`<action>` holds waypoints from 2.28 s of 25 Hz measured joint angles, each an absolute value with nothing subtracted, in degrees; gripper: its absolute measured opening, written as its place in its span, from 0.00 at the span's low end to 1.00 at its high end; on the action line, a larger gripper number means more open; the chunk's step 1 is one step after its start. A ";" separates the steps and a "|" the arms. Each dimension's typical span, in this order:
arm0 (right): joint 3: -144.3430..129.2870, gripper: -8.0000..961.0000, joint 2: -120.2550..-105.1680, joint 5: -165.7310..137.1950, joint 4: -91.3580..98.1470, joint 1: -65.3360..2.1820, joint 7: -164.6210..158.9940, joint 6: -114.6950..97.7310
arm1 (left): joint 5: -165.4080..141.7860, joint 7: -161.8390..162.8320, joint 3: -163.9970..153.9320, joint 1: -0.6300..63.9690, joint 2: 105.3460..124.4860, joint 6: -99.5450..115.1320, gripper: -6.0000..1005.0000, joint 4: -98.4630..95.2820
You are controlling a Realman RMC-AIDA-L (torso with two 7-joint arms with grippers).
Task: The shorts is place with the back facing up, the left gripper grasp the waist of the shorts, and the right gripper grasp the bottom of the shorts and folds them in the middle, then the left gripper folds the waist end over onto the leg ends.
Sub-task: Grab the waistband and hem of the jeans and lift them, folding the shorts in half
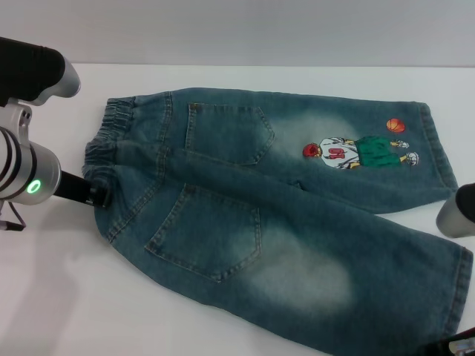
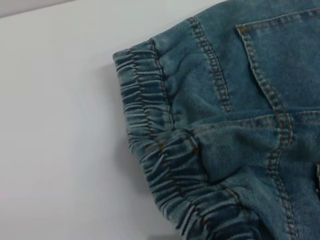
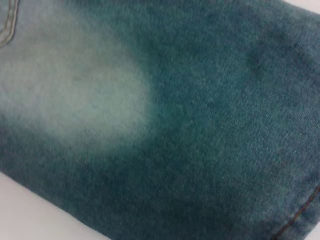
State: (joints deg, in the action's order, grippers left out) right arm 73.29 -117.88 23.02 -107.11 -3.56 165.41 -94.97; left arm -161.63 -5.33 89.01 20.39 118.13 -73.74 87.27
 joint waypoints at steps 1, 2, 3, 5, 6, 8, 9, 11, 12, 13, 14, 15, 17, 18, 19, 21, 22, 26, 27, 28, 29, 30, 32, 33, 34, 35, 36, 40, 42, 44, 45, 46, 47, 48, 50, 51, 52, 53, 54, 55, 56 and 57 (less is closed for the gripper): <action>72.94 0.62 -117.76 23.03 -107.16 -3.66 165.41 -95.04 | -161.63 -5.33 88.99 20.39 118.13 -73.74 0.23 87.27; 72.19 0.58 -117.41 23.17 -107.42 -3.93 165.41 -95.09 | -161.63 -5.34 88.98 20.39 118.13 -73.74 0.23 87.27; 72.19 0.53 -117.41 23.17 -107.42 -3.93 165.41 -95.09 | -161.63 -5.34 88.98 20.39 118.13 -73.74 0.23 87.27; 71.62 0.45 -116.88 23.93 -107.54 -4.31 165.41 -95.13 | -161.63 -5.34 88.96 20.39 118.13 -73.74 0.23 87.27; 71.51 0.40 -116.69 24.39 -107.58 -4.44 165.42 -95.09 | -161.63 -5.35 88.96 20.39 118.13 -73.73 0.23 87.27; 71.47 0.32 -116.46 25.03 -107.61 -4.58 165.42 -94.85 | -161.64 -5.36 88.94 20.43 118.12 -73.67 0.23 87.27; 71.47 0.27 -116.42 25.13 -107.66 -4.60 165.42 -94.72 | -161.63 -5.36 88.94 20.45 118.13 -73.59 0.23 87.27; 71.42 0.20 -116.32 25.17 -107.81 -4.64 165.42 -94.53 | -161.63 -5.36 88.94 20.46 118.13 -73.47 0.23 87.27; 71.31 0.16 -116.26 25.17 -107.85 -4.67 165.42 -94.43 | -161.63 -5.36 88.94 20.47 118.13 -73.40 0.23 87.27; 71.19 0.12 -116.17 25.17 -107.87 -4.70 165.42 -94.31 | -161.63 -5.36 88.94 20.48 118.12 -73.37 0.23 87.26; 71.07 0.09 -116.01 25.17 -107.88 -4.75 165.42 -94.15 | -161.63 -5.36 88.94 20.51 118.13 -73.34 0.23 87.24; 70.99 0.05 -115.88 25.17 -107.97 -4.78 165.42 -93.99 | -161.63 -5.36 88.94 20.53 118.13 -73.30 0.23 87.21; 70.90 0.04 -115.71 25.16 -108.39 -4.81 165.42 -93.68 | -161.61 -5.37 88.94 20.57 118.15 -73.16 0.23 87.19; 70.89 0.03 -115.68 25.11 -108.73 -4.76 165.42 -93.43 | -161.60 -5.35 88.94 20.57 118.17 -73.09 0.23 87.18; 70.86 0.03 -115.64 25.02 -109.17 -4.61 165.42 -93.01 | -161.57 -5.32 88.94 20.57 118.19 -72.99 0.23 87.18; 70.86 0.02 -115.47 24.82 -109.85 -4.20 165.42 -91.64 | -161.55 -5.15 88.91 20.57 118.20 -72.72 0.23 87.18; 70.88 0.01 -115.36 24.79 -110.04 -4.05 165.42 -90.74 | -161.55 -5.06 88.88 20.55 118.21 -72.59 0.23 87.18; 70.27 0.01 -114.70 22.55 -110.41 -4.04 165.42 -86.91 | -161.54 -4.92 88.86 20.35 118.21 -71.88 0.23 87.27; 70.04 0.01 -114.65 21.29 -110.55 -4.01 165.42 -85.72 | -161.54 -4.87 88.87 20.18 118.21 -71.49 0.23 87.40; 69.90 0.01 -114.65 20.07 -110.61 -3.92 165.43 -84.54 | -161.53 -4.83 88.92 20.04 118.21 -71.10 0.23 87.51; 69.71 0.01 -114.64 19.06 -110.75 -3.84 165.43 -83.45 | -161.51 -4.80 88.99 19.93 118.21 -70.71 0.23 87.57; 69.54 0.01 -114.61 18.28 -110.86 -3.78 165.43 -82.48 | -161.51 -4.80 88.99 19.93 118.21 -70.71 0.23 87.57; 69.20 0.01 -114.53 16.29 -111.36 -3.35 165.44 -80.46 | -161.09 -4.71 89.13 19.58 118.28 -68.99 0.23 87.74; 69.18 0.01 -114.52 15.46 -111.55 -3.08 165.44 -79.72 | -160.73 -4.69 89.20 19.47 118.26 -68.39 0.23 87.76; 69.11 0.01 -114.53 14.13 -111.88 -2.65 165.44 -78.55 | -160.19 -4.69 89.28 19.30 118.22 -67.70 0.23 87.77; 69.07 0.01 -114.58 12.77 -112.16 -2.22 165.45 -77.40 | -160.19 -4.69 89.28 19.30 118.22 -67.70 0.23 87.77; 69.06 0.01 -114.74 11.12 -112.36 -1.62 165.44 -76.13 | -159.64 -4.68 89.32 19.09 118.17 -66.94 0.23 87.81; 68.58 0.01 -115.25 4.71 -112.63 0.59 165.44 -70.07 | -158.49 -4.67 89.41 18.02 118.12 -63.66 0.23 88.51; 68.43 0.01 -115.53 2.52 -112.63 1.79 165.44 -66.66 | -157.34 -4.66 89.31 17.10 118.12 -60.55 0.23 89.22; 68.23 0.01 -115.96 0.06 -112.61 3.27 165.44 -62.51 | -156.72 -4.68 89.14 16.81 118.12 -58.49 0.23 89.29; 68.00 0.01 -116.20 -1.39 -112.62 4.00 165.45 -60.39 | -156.48 -4.71 89.09 16.75 118.12 -57.29 0.23 89.26; 67.83 0.01 -116.42 -2.76 -112.67 4.52 165.44 -58.69 | -156.40 -4.75 89.07 16.73 118.12 -56.59 0.23 89.17; 67.62 0.01 -116.90 -4.48 -112.75 5.35 165.45 -56.34 | -156.29 -4.81 89.03 16.71 118.12 -55.64 0.23 89.06; 67.49 0.01 -117.25 -5.89 -112.77 5.96 165.45 -54.56 | -156.22 -4.89 89.00 16.71 118.12 -54.96 0.23 89.02; 67.20 0.01 -118.19 -8.85 -112.71 7.61 165.45 -50.87 | -156.08 -5.07 88.92 16.76 118.12 -53.67 0.23 88.90; 67.04 0.01 -118.55 -10.29 -112.59 8.52 165.44 -48.71 | -155.87 -5.11 88.89 16.80 118.12 -52.81 0.23 88.91; 67.02 0.01 -118.70 -11.03 -112.46 9.41 165.41 -46.90 | -155.71 -5.13 88.85 16.82 118.12 -52.02 0.23 88.90; 67.05 0.01 -118.80 -11.60 -112.31 10.23 165.38 -44.88 | -155.56 -5.16 88.76 16.81 118.12 -51.10 0.23 88.86; 67.18 0.01 -118.81 -11.77 -112.19 10.82 165.36 -43.07 | -155.44 -5.17 88.56 16.75 118.12 -50.07 0.23 88.80; 67.40 0.01 -118.81 -11.80 -112.00 11.31 165.31 -41.67 | -155.31 -5.17 88.38 16.69 118.12 -49.07 0.23 88.72; 67.56 0.01 -118.82 -11.85 -111.80 11.68 165.23 -40.65 | -155.17 -5.17 88.22 16.64 118.14 -48.42 0.23 88.54; 67.64 0.01 -118.82 -12.13 -111.46 12.01 165.06 -39.49 | -155.02 -5.16 88.03 16.62 118.16 -47.52 0.24 88.25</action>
State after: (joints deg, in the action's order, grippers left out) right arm 67.64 -118.82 -12.13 -111.46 12.01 165.06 -39.49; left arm -155.02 -5.16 88.03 16.62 118.16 -47.52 88.25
